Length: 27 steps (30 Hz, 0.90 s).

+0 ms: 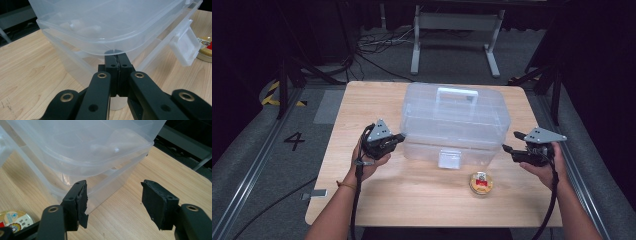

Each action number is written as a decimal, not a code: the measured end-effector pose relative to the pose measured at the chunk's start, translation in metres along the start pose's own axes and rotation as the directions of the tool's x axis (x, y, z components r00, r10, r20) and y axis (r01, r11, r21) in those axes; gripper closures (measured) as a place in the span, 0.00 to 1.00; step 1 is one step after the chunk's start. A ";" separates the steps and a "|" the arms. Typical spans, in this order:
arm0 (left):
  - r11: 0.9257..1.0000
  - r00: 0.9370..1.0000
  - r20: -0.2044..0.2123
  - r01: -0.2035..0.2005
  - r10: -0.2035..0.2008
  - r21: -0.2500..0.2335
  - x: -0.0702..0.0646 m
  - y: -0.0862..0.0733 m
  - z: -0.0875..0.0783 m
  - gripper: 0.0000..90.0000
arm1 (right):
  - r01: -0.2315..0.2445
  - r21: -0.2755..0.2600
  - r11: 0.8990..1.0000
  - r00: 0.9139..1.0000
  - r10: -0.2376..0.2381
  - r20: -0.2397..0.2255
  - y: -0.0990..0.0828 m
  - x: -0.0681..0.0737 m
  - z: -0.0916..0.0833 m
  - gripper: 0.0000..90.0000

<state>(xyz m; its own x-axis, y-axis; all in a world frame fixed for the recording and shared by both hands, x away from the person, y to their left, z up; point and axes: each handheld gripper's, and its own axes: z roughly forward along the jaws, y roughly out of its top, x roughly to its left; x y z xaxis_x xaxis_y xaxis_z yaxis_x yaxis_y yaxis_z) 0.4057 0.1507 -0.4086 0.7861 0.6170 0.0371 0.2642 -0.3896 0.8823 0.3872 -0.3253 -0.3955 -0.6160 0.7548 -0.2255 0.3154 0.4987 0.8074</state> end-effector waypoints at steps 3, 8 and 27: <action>1.000 1.000 0.002 -0.008 0.008 0.005 0.000 0.000 0.001 1.00 | -0.008 0.012 1.000 1.000 0.008 0.018 0.000 0.000 0.006 0.48; 1.000 1.000 0.001 -0.011 0.011 0.010 0.000 0.000 0.001 1.00 | -0.030 -0.009 1.000 0.999 0.031 0.036 0.000 -0.003 0.008 0.48; 1.000 1.000 -0.001 -0.026 0.026 0.013 0.000 0.001 0.000 0.97 | -0.042 -0.172 0.984 0.997 0.054 0.063 0.003 -0.004 0.000 0.57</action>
<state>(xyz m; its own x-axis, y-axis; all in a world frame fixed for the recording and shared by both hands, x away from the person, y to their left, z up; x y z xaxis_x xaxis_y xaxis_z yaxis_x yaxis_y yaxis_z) 0.4057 0.1502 -0.4081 0.7918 0.6078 0.0603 0.2510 -0.4138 0.8751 0.3907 -0.3268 -0.3926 -0.5513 0.8059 -0.2158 0.2120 0.3855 0.8980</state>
